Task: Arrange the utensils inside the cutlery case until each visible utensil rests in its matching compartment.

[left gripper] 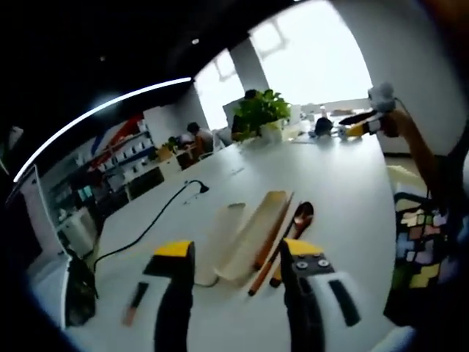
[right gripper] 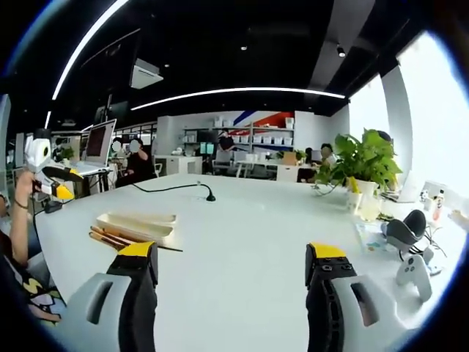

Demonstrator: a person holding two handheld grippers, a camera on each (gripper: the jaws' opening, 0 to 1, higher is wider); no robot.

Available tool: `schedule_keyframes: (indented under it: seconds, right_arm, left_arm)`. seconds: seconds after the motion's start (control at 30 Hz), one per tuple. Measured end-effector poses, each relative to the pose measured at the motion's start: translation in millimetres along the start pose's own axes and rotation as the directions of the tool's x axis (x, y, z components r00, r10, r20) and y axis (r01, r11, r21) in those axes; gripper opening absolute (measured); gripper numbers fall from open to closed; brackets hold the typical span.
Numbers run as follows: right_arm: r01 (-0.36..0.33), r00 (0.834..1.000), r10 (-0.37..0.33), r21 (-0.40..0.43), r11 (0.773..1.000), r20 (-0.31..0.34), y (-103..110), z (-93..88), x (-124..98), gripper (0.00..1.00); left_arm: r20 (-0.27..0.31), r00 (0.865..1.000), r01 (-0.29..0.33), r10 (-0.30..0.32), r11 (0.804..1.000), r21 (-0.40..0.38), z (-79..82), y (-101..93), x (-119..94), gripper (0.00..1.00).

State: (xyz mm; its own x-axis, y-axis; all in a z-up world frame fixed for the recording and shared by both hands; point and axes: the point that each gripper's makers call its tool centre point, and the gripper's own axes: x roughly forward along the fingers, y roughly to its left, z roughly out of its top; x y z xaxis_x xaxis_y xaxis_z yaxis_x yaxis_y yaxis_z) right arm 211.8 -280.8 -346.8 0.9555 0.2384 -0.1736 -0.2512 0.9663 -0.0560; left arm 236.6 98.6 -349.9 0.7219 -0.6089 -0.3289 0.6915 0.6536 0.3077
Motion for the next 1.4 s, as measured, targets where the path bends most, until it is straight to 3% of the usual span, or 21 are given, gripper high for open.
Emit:
schedule_keyframes:
  seconds: [0.1, 0.13, 0.37, 0.43, 0.53, 0.73, 1.1, 1.4]
  right_arm:
    - [0.001, 1.0, -0.001, -0.009, 1.0, -0.001, 2, -0.4, 0, 0.84]
    - [-0.003, 1.0, 0.003, -0.016, 1.0, -0.001, 4, -0.6, 1, 0.84]
    - [-0.052, 0.998, 0.051, -0.04, 0.998, -0.032, 22, -8.9, 11, 0.77]
    - [-0.077, 0.997, 0.075, -0.107, 0.991, -0.02, 29, -9.9, 17, 0.75]
    - [-0.098, 0.993, 0.09, -0.122, 0.988, -0.072, 37, -23.0, 26, 0.72]
    - [-0.162, 0.985, 0.153, -0.148, 0.976, -0.075, 55, -22.3, 32, 0.62]
    - [-0.298, 0.95, 0.268, -0.21, 0.931, -0.162, 87, -23.9, 57, 0.58]
    - [-0.424, 0.897, 0.359, -0.271, 0.864, -0.259, 115, -33.1, 84, 0.52]
  left_arm:
    - [-0.013, 0.999, 0.032, -0.032, 0.999, 0.039, -4.1, -5.8, 3, 0.29]
    - [-0.013, 0.999, 0.034, -0.034, 0.998, 0.048, -4.2, -6.3, 3, 0.28]
    - [-0.04, 0.997, 0.062, -0.06, 0.996, 0.062, -14.6, -8.2, 6, 0.27]
    - [-0.06, 0.996, 0.064, -0.06, 0.996, 0.056, -21.7, -7.4, 8, 0.27]
    - [-0.089, 0.994, 0.067, -0.062, 0.996, 0.058, -30.0, -6.8, 9, 0.27]
    - [-0.121, 0.988, 0.097, -0.091, 0.994, 0.043, -40.3, -10.4, 15, 0.27]
    - [-0.185, 0.973, 0.149, -0.136, 0.987, 0.055, -59.4, -20.7, 20, 0.27]
    - [-0.207, 0.966, 0.169, -0.154, 0.984, 0.055, -67.6, -20.8, 23, 0.28]
